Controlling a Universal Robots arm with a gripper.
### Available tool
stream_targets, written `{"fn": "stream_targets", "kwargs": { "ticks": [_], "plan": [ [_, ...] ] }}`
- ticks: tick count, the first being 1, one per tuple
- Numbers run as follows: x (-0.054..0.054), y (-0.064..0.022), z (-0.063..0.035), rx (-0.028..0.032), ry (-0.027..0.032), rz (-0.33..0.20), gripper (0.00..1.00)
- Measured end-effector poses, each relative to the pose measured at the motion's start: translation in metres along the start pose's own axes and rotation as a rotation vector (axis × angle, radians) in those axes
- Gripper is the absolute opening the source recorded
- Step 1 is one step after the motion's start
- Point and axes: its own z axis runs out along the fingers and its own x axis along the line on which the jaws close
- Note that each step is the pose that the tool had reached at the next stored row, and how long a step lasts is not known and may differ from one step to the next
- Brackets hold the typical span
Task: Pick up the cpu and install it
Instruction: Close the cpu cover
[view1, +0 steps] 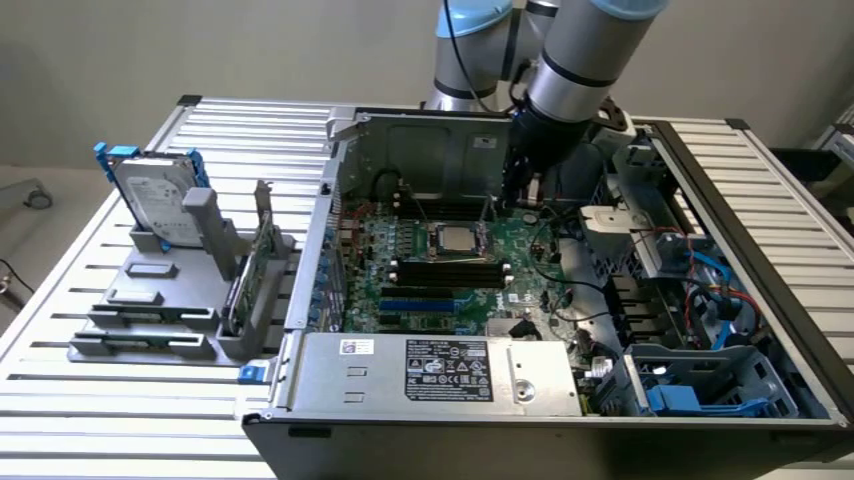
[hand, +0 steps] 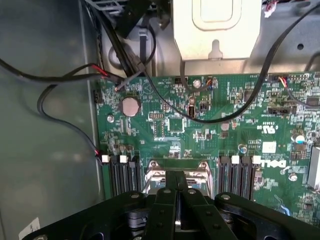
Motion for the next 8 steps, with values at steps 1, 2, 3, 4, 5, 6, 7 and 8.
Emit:
{"fn": "stream_targets", "kwargs": {
  "ticks": [1,2,3,4,5,6,7,8],
  "plan": [
    [-0.0001,-0.0008,0.0001,0.0085,-0.0003,0.001,0.11],
    [-0.0001,-0.0015,0.0002,0.0174,-0.0007,0.002,0.11],
    [-0.0001,-0.0021,0.0003,0.0269,-0.0011,0.004,0.11],
    [-0.0001,-0.0026,0.0004,0.0369,-0.0016,0.005,0.11],
    [-0.0002,-0.003,0.0004,0.046,-0.0022,0.006,0.11],
    [-0.0002,-0.0033,0.0005,0.0551,-0.0027,0.007,0.11],
    [-0.0002,-0.0037,0.0005,0.0641,-0.0032,0.009,0.11],
    [-0.0002,-0.0041,0.0006,0.0725,-0.0036,0.01,0.11]
  ]
}}
